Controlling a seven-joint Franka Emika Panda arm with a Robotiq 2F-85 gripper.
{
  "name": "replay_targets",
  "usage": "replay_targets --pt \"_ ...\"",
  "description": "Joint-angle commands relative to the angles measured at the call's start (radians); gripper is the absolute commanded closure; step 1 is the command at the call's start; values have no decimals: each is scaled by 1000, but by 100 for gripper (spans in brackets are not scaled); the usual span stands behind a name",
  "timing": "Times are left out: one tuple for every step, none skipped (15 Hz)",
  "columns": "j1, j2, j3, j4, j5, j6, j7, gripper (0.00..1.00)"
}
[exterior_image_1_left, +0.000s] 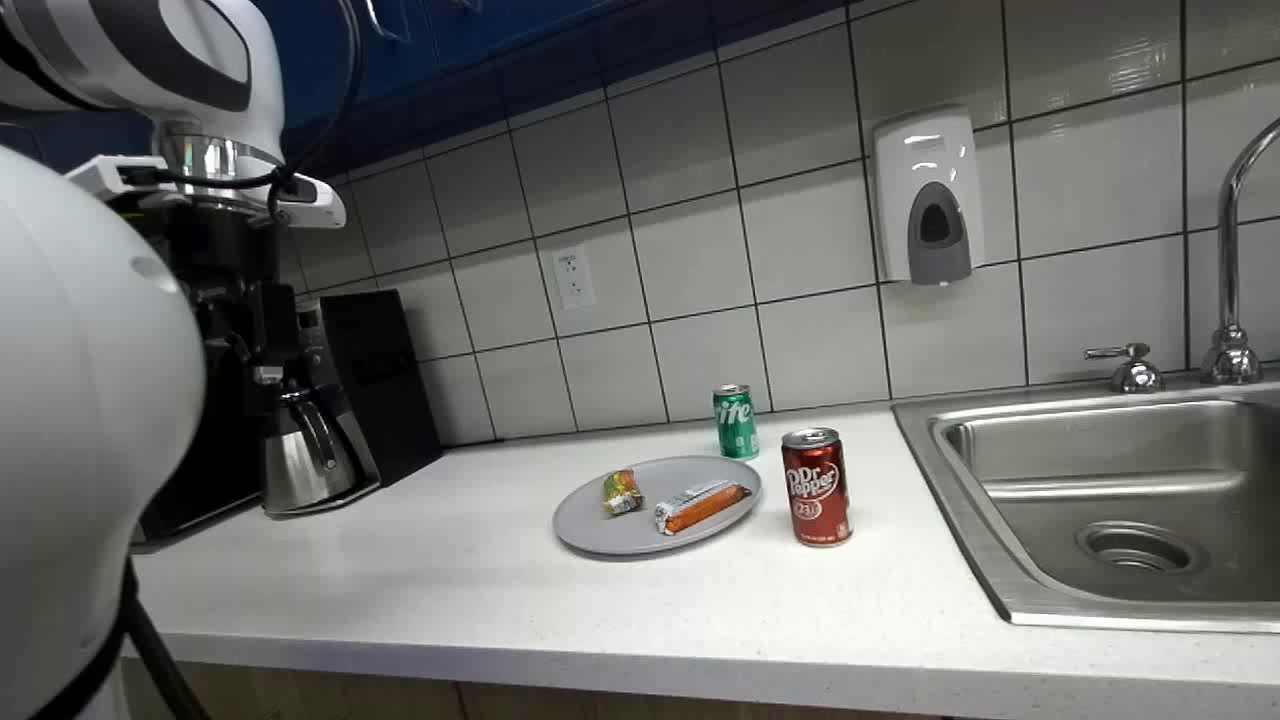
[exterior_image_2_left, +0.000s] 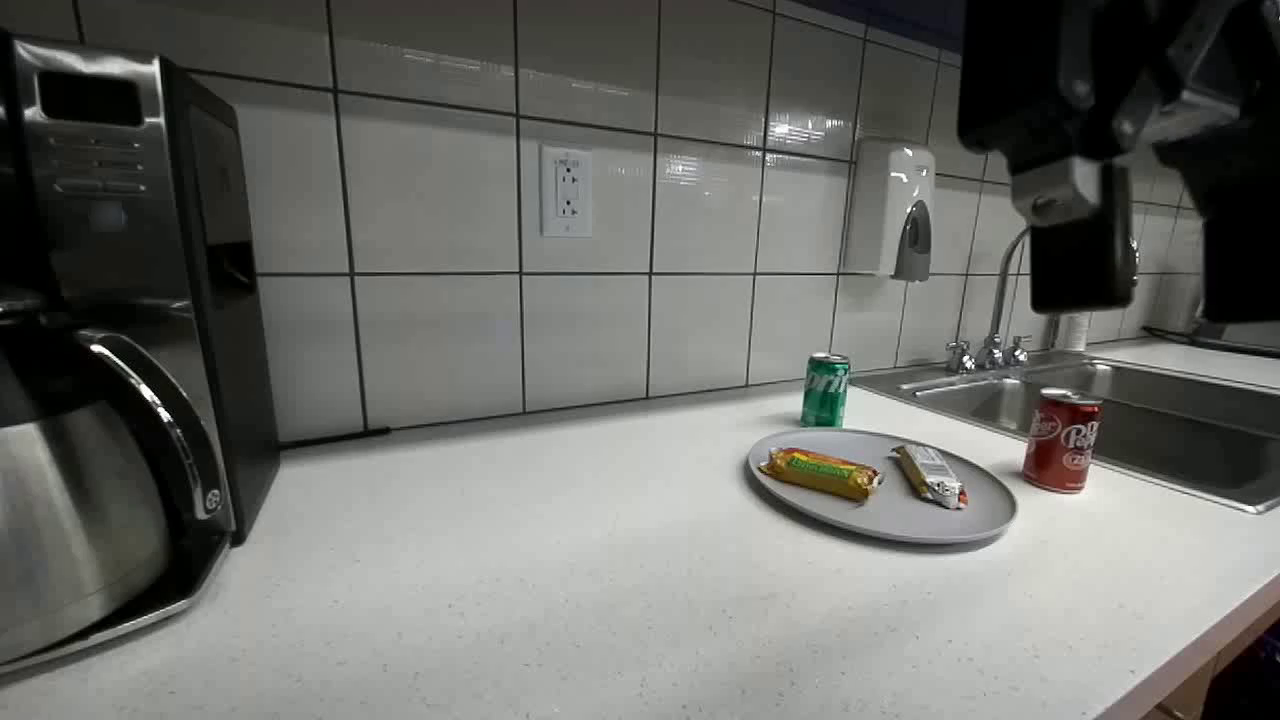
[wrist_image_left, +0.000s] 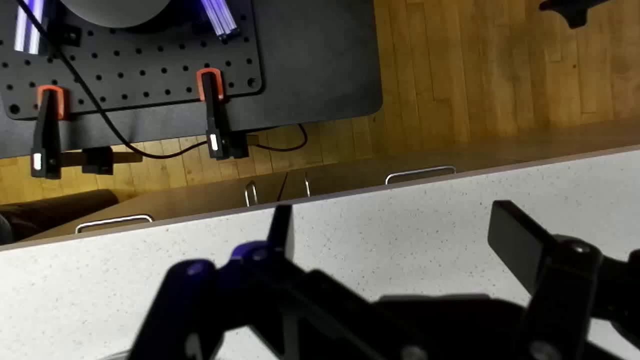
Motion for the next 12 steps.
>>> replay_targets --pt "-7 0 5 2 2 -4 -3 0" --pt "-7 0 5 2 2 -4 -3 0" --pt "-7 0 5 2 2 -4 -3 0" --pt "-7 0 5 2 2 -4 -3 0" --pt "-7 0 5 2 2 -4 -3 0" --pt "-8 4 13 -2 -5 6 2 0" --pt "-12 4 22 -10 -14 23 14 0" --pt "-16 4 28 -19 -21 44 23 0" --pt "-21 4 34 -31 -30 74 31 0" --pt "-24 3 38 -45 -42 105 35 0" --pt "-25 4 40 -56 -53 134 38 0" --pt "-26 3 41 -70 -64 165 38 0"
